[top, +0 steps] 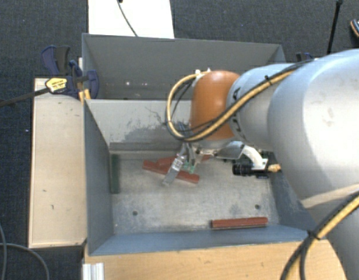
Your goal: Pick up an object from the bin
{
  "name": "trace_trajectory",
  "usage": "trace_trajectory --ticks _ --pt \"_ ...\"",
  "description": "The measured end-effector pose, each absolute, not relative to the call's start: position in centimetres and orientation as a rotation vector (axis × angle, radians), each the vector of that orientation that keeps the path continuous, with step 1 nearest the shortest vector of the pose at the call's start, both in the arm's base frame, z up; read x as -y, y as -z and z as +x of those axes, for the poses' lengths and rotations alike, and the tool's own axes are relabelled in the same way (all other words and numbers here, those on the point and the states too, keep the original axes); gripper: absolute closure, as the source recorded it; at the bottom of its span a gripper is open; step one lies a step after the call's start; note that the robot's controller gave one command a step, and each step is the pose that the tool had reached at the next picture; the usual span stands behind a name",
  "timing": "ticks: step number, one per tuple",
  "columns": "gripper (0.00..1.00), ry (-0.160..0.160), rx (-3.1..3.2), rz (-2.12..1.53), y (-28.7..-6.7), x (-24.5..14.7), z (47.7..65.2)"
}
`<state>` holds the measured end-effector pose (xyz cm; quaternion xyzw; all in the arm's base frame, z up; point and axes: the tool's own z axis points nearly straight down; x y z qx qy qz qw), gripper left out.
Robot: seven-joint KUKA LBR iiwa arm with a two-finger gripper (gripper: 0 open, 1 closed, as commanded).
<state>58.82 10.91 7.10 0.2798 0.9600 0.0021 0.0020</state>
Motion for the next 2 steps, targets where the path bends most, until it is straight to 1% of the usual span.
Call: trace_trajectory --ticks 1,2 --pt "1.0 -0.004 -3.011 0.888 -7.1 -10.6 58.8" --pt "1.0 -0.008 -2.945 1.072 -21.4 -12.6 57.2"
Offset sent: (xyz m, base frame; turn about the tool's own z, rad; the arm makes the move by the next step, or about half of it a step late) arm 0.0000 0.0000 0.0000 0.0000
